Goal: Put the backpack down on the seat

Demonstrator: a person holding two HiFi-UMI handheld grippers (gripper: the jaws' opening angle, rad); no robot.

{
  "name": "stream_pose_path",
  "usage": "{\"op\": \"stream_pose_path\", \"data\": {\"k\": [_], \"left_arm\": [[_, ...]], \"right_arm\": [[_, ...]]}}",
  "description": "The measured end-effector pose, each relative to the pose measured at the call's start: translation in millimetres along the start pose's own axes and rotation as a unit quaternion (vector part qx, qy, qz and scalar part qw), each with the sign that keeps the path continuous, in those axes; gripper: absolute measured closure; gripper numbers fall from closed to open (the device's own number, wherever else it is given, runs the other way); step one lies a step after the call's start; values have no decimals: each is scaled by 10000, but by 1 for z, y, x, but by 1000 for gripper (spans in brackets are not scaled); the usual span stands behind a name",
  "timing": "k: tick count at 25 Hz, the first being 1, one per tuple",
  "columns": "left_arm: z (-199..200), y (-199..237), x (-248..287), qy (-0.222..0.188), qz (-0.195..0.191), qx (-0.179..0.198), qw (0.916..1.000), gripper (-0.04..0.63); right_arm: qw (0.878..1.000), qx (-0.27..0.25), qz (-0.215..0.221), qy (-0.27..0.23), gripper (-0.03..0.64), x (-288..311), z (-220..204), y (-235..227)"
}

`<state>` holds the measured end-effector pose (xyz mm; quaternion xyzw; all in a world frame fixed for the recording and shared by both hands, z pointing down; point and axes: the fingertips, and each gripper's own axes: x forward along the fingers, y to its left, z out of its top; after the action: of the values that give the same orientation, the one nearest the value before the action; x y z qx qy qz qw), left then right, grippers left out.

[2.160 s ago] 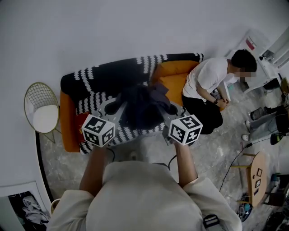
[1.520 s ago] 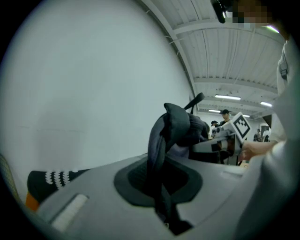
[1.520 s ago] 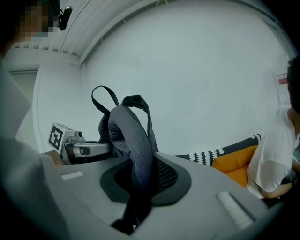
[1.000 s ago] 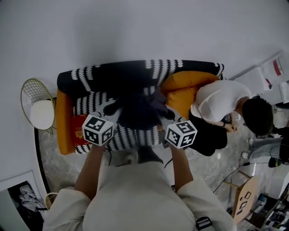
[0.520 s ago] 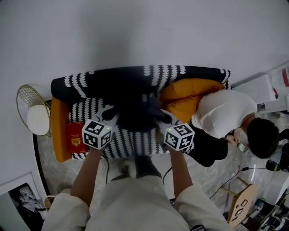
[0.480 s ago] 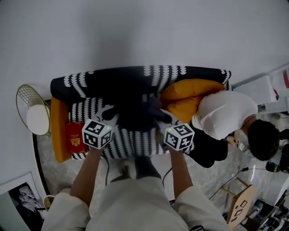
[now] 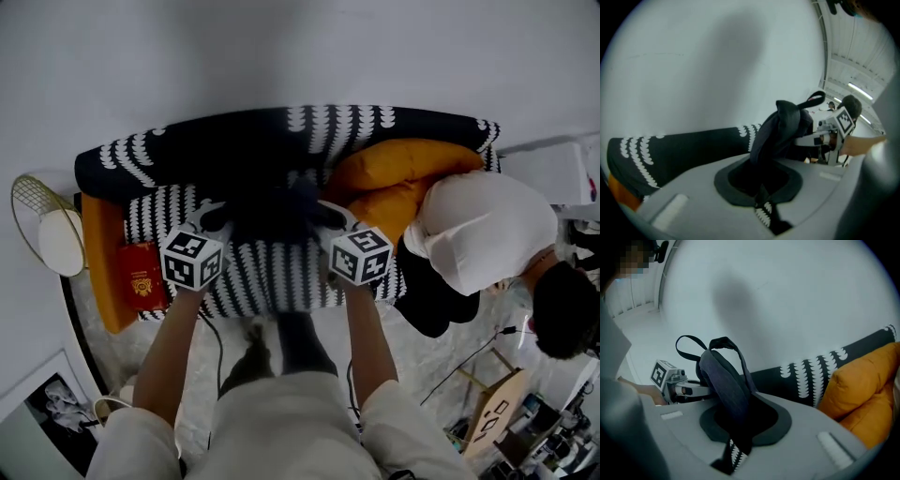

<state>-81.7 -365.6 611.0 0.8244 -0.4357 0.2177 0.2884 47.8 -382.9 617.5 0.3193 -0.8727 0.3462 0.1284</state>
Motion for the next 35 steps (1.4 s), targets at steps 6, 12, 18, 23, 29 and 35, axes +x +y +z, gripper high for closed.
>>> {"op": "stream_pose_path", "data": {"k": [6, 12, 18, 23, 29, 35], "left_arm": [[-25, 34, 54, 341, 0, -141, 9993, 577], [-45, 64, 102, 551, 19, -311, 9980, 577], [-52, 95, 143, 531, 163, -369, 9978, 577], [-43, 109, 172, 505, 134, -312, 9981, 577], [-44, 130, 194, 782, 246, 119, 9966, 572], [-48, 141, 213, 633, 324, 254, 9971, 571]], "right_arm": [[9994, 211, -57, 252, 572, 46, -24, -46], [9976, 483, 34, 504, 574, 88, -43, -89], [9950, 620, 112, 781, 577, 124, -58, -119], [9932, 711, 6, 927, 577, 147, -52, -145], [9907, 555, -90, 1239, 575, 175, -47, -164], [9897, 452, -391, 1304, 568, 191, -48, -184]]}}
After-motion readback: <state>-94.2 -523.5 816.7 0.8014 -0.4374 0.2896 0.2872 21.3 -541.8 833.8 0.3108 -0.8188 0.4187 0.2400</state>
